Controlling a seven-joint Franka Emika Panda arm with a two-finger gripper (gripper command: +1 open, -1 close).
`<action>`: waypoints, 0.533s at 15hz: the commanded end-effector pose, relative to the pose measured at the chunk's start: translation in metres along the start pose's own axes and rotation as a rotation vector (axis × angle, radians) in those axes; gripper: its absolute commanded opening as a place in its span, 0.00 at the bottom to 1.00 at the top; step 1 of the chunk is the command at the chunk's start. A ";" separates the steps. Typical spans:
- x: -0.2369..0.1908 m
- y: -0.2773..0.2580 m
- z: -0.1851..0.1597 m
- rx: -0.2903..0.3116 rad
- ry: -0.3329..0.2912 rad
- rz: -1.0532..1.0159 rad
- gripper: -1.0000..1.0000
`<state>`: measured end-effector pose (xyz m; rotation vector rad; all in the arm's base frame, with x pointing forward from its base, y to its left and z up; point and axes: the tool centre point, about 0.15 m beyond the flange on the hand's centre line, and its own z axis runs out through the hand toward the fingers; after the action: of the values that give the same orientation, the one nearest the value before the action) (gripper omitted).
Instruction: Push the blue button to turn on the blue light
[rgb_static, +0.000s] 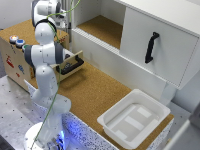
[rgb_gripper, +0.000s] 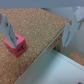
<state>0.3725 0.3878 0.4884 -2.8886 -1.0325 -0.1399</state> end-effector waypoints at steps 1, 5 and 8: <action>-0.013 -0.014 -0.026 -0.058 -0.138 -0.068 1.00; -0.037 -0.046 -0.048 -0.063 -0.201 -0.055 1.00; -0.052 -0.083 -0.039 -0.019 -0.176 -0.075 1.00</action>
<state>0.3194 0.3827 0.5144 -2.8934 -1.1560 0.0088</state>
